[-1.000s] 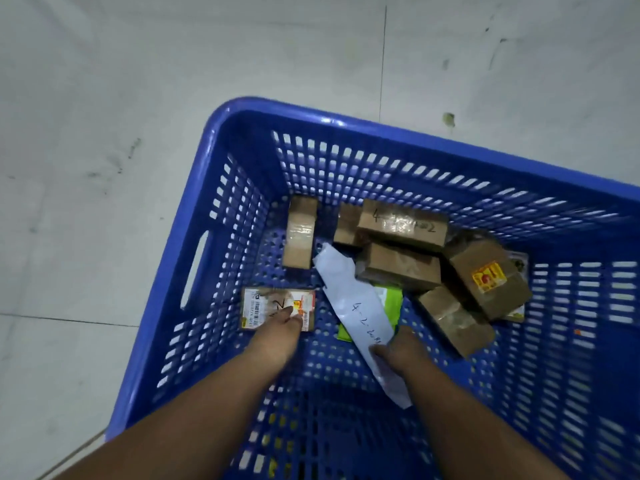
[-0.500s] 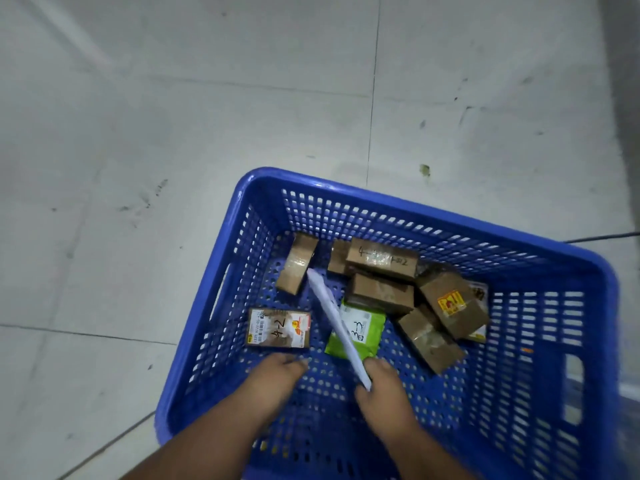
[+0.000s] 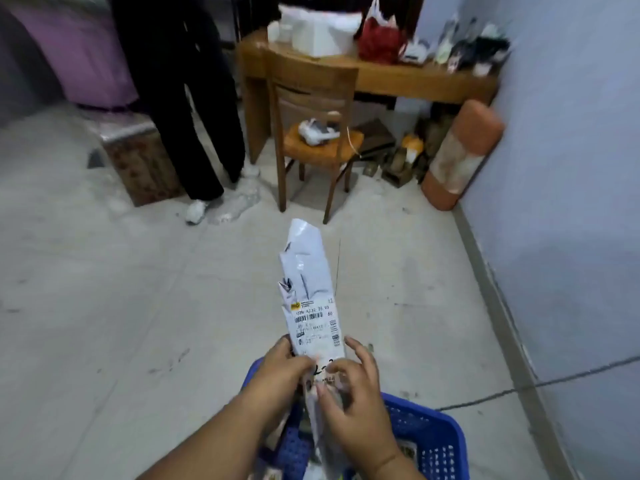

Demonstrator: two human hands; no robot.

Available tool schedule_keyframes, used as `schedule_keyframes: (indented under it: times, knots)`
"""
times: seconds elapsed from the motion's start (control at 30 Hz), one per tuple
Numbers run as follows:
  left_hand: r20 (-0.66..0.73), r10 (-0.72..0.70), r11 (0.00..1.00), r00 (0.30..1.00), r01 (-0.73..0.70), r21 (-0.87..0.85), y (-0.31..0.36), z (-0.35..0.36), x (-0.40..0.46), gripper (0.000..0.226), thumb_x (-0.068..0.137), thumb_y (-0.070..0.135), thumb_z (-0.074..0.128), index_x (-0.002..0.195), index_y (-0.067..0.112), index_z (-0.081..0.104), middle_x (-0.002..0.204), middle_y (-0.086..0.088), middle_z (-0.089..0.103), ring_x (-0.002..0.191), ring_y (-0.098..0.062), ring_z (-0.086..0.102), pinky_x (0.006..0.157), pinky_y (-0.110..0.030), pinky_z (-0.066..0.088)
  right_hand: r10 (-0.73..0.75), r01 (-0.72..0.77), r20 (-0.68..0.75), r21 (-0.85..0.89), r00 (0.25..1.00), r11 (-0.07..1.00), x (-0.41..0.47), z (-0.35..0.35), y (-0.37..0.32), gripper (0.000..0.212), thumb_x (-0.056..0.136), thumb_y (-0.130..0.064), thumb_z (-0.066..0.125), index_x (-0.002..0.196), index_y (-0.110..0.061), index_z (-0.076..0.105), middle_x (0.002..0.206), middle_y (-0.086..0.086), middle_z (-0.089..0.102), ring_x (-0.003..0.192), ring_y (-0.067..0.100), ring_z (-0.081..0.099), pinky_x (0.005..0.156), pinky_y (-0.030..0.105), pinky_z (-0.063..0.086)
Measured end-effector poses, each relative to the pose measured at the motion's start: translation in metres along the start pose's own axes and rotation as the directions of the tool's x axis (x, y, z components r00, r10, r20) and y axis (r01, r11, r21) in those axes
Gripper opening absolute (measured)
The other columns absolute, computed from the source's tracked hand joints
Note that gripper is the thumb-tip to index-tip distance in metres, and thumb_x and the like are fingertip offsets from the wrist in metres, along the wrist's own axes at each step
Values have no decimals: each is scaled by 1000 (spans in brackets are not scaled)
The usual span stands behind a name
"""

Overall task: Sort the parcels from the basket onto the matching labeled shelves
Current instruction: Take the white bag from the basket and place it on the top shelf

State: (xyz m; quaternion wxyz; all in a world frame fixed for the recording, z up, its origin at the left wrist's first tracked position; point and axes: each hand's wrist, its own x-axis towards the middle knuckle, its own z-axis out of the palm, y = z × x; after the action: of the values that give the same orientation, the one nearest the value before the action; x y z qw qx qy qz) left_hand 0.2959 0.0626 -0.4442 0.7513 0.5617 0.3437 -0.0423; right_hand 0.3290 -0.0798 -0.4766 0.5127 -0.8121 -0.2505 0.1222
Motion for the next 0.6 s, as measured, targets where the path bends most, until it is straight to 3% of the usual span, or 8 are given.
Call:
schedule_keyframes:
  times: [0.07,0.13,0.23,0.33,0.47,0.6]
  knots:
    - [42,105,994,994,-106,9,67,6,-29,38,90,-9,44,115,14,59,105,-8,74,96,-30,71,81,-44,56,67,-62,-30,122,997,991,15,-36,-54,48,84,-17,69,114,-45,44,134,-19,47,115,-7,54,93,22,52]
    - [95,197,980,976,-198,4,128,13,-58,36,94,-8,42,116,15,58,106,-8,73,97,-30,70,78,-43,56,78,-88,52,215,996,973,31,-69,-106,62,83,-14,71,122,-48,37,127,-19,56,108,1,63,90,27,55]
    - [137,359,933,923,-354,-60,219,28,-108,29,98,-5,40,118,9,57,106,-12,73,95,-30,70,77,-42,56,-56,8,150,304,987,953,51,-127,-192,53,85,-8,69,129,-29,47,123,-3,67,112,12,65,90,30,54]
    - [195,487,874,852,-471,-123,299,46,-162,23,101,6,41,116,9,58,104,-13,73,93,-31,70,77,-43,56,-147,86,126,398,981,913,64,-180,-276,45,87,-7,66,130,-13,52,121,4,69,113,21,65,89,34,55]
    - [270,609,791,746,-596,-137,392,63,-233,24,99,13,49,121,13,59,111,-13,72,102,-34,69,88,-52,54,-244,220,12,395,970,892,73,-241,-383,39,87,-10,67,125,-11,57,115,4,72,109,22,68,92,42,55]
    - [326,682,681,655,-731,46,464,76,-290,42,84,4,69,123,15,60,114,-6,71,106,-28,68,91,-49,54,-296,310,-100,422,950,852,84,-288,-472,36,83,-19,70,117,-13,62,110,3,73,103,24,70,89,47,56]
